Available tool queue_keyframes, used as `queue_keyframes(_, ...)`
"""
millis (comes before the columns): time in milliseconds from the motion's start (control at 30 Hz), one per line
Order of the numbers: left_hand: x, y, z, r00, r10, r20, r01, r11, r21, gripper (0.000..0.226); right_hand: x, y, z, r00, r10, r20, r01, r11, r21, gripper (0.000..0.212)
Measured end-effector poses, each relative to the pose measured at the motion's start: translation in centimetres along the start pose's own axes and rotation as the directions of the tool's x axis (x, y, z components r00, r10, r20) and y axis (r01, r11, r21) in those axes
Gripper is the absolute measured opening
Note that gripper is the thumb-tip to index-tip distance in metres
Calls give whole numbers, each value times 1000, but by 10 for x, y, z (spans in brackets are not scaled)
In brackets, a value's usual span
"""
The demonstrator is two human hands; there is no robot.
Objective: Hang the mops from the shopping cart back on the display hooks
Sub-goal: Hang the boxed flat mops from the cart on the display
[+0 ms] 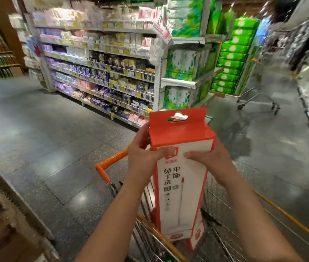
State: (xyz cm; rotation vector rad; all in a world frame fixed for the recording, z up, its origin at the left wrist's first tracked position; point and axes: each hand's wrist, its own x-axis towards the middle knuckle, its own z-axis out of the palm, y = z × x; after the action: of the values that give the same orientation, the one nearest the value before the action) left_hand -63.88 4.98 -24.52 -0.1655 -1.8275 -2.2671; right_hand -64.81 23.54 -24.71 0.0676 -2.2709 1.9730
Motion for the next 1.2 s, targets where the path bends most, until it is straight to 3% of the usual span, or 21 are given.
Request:
queue_keyframes(133, -11, 25, -4, 999, 33, 39, -29, 994, -107, 77, -31, -34, 9, 983, -83, -164, 88, 996, 23, 81)
queue_keyframes(267, -27, 38, -2, 994, 45, 96, -26, 981, -190, 73, -72, -74, 21, 931, -184, -315, 199, 980, 14, 68)
queue_keyframes(467, -72, 42, 22, 936, -10, 352, 50, 993, -105, 54, -145, -123, 11, 778, -237, -582, 289, 957, -4, 65)
queue_keyframes(567, -92, 72, 43, 918, 38, 396, 31, 986, -166, 50, -181, -153, -2, 697, -307, -648, 302, 945, -124, 50)
queue_keyframes(667, -116, 110, 67, 882, 114, 457, 12, 965, -263, 41, -219, -183, -22, 641, -398, -656, 337, 914, -224, 49)
queue_keyframes(800, -156, 151, 97, 821, 160, 548, 74, 922, -379, 25, -278, -186, -45, 598, -435, -673, 280, 900, -334, 81)
queue_keyframes(900, -190, 164, 119, 801, 132, 584, 171, 884, -435, 22, -319, -179, -60, 580, -421, -697, 227, 906, -358, 93)
queue_keyframes(1067, -278, 180, 165, 714, 119, 690, 315, 826, -467, 18, -414, -191, -99, 507, -460, -729, 72, 866, -495, 90)
queue_keyframes(1200, -358, 193, 203, 584, 153, 797, 372, 822, -431, 22, -503, -199, -125, 349, -497, -795, 49, 857, -514, 84)
